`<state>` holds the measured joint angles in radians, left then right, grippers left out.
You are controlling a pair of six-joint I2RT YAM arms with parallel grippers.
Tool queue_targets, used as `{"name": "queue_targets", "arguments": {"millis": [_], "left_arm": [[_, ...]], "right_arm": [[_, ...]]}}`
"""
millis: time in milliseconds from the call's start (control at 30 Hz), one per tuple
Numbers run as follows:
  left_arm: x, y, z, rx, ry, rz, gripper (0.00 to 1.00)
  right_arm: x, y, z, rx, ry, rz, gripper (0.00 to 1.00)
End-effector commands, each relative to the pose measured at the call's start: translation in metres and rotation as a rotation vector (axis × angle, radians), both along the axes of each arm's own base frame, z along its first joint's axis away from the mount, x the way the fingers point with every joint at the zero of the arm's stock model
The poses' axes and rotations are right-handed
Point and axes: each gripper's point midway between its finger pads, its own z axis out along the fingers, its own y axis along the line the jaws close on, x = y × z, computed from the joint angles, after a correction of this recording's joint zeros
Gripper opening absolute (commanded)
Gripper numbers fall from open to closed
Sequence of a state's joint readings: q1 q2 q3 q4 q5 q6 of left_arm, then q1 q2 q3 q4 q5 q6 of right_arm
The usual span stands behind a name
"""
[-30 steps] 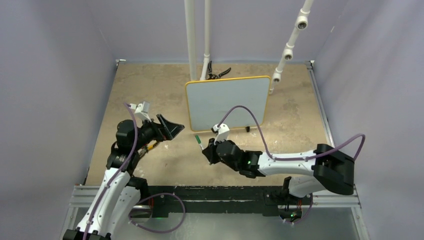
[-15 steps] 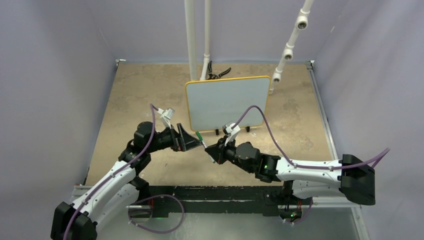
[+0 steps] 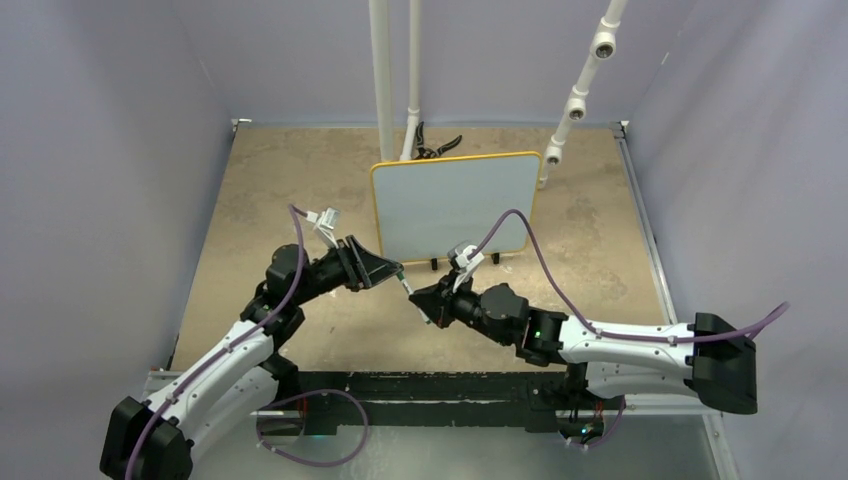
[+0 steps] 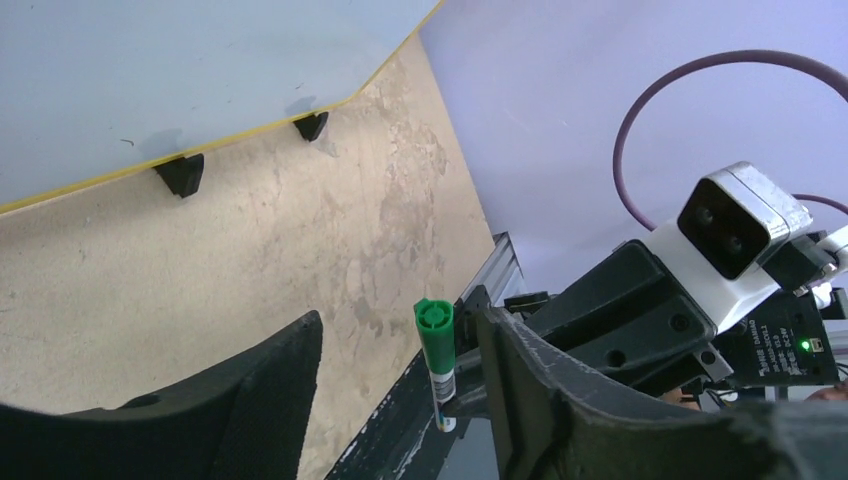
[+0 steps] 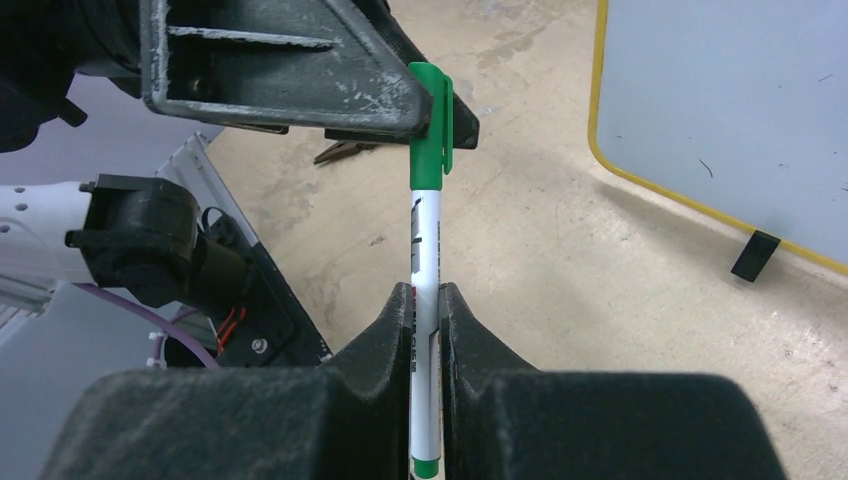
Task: Write a sentence on the whiteboard
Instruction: Pass from the right arm to the left
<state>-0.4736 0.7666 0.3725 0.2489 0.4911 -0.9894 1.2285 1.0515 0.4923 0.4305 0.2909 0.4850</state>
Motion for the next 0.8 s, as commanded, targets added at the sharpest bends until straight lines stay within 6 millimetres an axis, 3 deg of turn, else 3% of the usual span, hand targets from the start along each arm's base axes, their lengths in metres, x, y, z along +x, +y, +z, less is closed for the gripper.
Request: {"name": "queue_targets", "arguments": {"millis": [0, 233, 367, 433, 467, 600, 700, 767], "left_arm": [[0.006, -0.006, 0.020, -0.055, -0.039, -0.007, 0.55], [0.006, -0.008, 0.013, -0.047, -0.020, -0.012, 0.30], [0.005, -0.009, 0.015, -0.062, -0.011, -0.019, 0.03], [0.006, -0.009, 0.015, -0.068, 0.001, -0.013, 0.00], [0.007, -0.009, 0.016, -0.076, 0.004, -0.008, 0.00], [0.011, -0.006, 0.023, -0.128, 0.031, 0.041, 0.00], [0.014, -0.004, 0.031, -0.171, 0.044, 0.069, 0.00], [0.013, -0.003, 0.040, -0.221, 0.039, 0.074, 0.00]], "right_arm": [[-0.001, 0.005, 0.013, 0.016, -0.041, 0.024, 0.00], [0.001, 0.006, 0.008, 0.015, -0.022, 0.009, 0.00], [0.002, 0.005, 0.009, 0.024, -0.009, -0.003, 0.00], [0.003, 0.004, 0.011, 0.034, -0.001, -0.015, 0.00], [0.003, 0.003, 0.013, 0.041, 0.002, -0.020, 0.08], [0.003, -0.002, 0.026, 0.108, 0.003, -0.036, 0.59], [-0.002, -0.007, 0.038, 0.196, -0.001, -0.027, 0.76], [-0.004, -0.009, 0.045, 0.253, 0.002, -0.020, 0.80]]}}
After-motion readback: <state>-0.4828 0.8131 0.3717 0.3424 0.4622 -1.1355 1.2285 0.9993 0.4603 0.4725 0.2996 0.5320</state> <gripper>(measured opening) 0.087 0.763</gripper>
